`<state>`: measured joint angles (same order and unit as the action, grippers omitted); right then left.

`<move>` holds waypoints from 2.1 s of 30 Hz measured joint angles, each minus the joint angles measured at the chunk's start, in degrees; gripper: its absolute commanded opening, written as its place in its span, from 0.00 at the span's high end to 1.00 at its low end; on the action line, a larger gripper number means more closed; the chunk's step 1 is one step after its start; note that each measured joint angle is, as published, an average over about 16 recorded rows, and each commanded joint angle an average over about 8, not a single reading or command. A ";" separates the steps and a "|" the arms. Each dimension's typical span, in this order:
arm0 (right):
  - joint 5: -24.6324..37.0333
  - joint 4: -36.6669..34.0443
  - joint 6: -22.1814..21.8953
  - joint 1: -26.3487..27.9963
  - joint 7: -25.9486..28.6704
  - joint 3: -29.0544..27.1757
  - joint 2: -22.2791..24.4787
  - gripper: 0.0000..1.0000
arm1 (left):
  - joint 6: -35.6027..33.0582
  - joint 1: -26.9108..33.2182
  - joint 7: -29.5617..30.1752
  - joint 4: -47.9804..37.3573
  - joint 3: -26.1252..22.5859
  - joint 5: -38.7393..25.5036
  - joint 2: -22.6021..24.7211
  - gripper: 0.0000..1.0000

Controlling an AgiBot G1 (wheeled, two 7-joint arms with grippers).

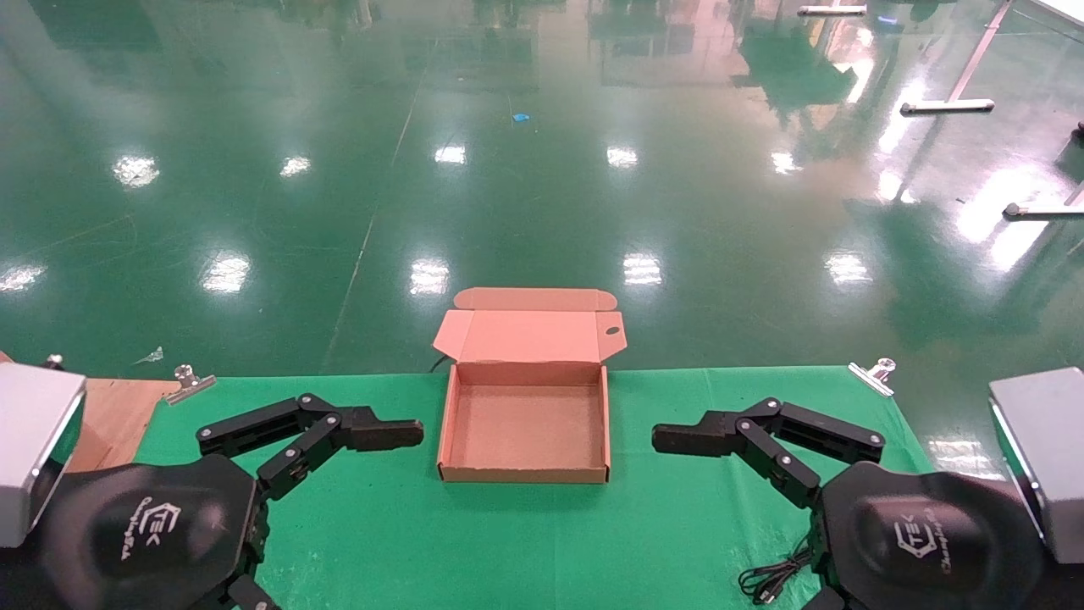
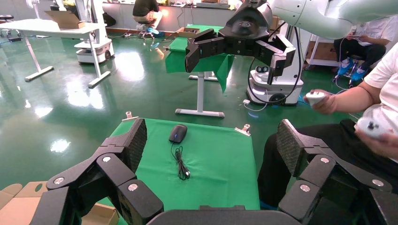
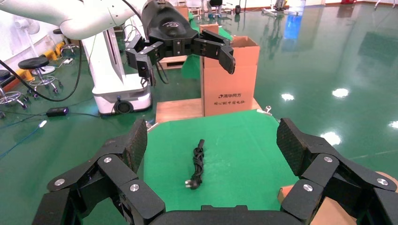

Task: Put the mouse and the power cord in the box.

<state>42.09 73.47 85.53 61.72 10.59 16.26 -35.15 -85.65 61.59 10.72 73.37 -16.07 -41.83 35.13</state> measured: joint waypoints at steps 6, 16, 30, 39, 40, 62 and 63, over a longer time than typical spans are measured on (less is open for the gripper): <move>3.82 0.47 0.14 1.55 -0.42 1.37 -0.09 0.00 | -0.53 1.03 -0.31 -0.90 -0.86 -2.06 0.05 0.00; 24.72 0.02 1.83 11.00 -2.71 9.93 -3.65 0.00 | -3.25 7.52 -3.15 -6.96 -6.84 -14.54 0.77 0.00; 62.47 -9.21 -1.49 23.44 -13.06 25.90 -15.00 0.00 | -3.38 22.14 -17.55 -26.21 -22.41 -41.73 7.73 0.00; 73.40 -25.43 -10.12 24.51 -22.90 30.76 -22.30 0.00 | 1.24 26.78 -29.03 -43.78 -28.82 -53.08 15.72 0.00; 73.85 -27.59 -11.12 24.57 -24.06 30.99 -23.07 0.00 | 1.90 26.95 -30.14 -45.62 -29.20 -53.78 16.53 0.00; 72.29 -62.24 -22.97 28.80 -42.93 30.31 -35.03 0.53 | 17.50 26.86 -43.19 -67.59 -31.40 -58.21 26.44 0.32; 72.15 -63.05 -23.15 28.98 -43.38 30.23 -35.27 0.66 | 17.92 26.86 -43.45 -67.92 -31.40 -58.24 26.58 0.45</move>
<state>114.24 10.42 62.37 90.70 -32.79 46.49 -70.41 -67.73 88.45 -32.73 5.44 -47.47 -100.07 61.71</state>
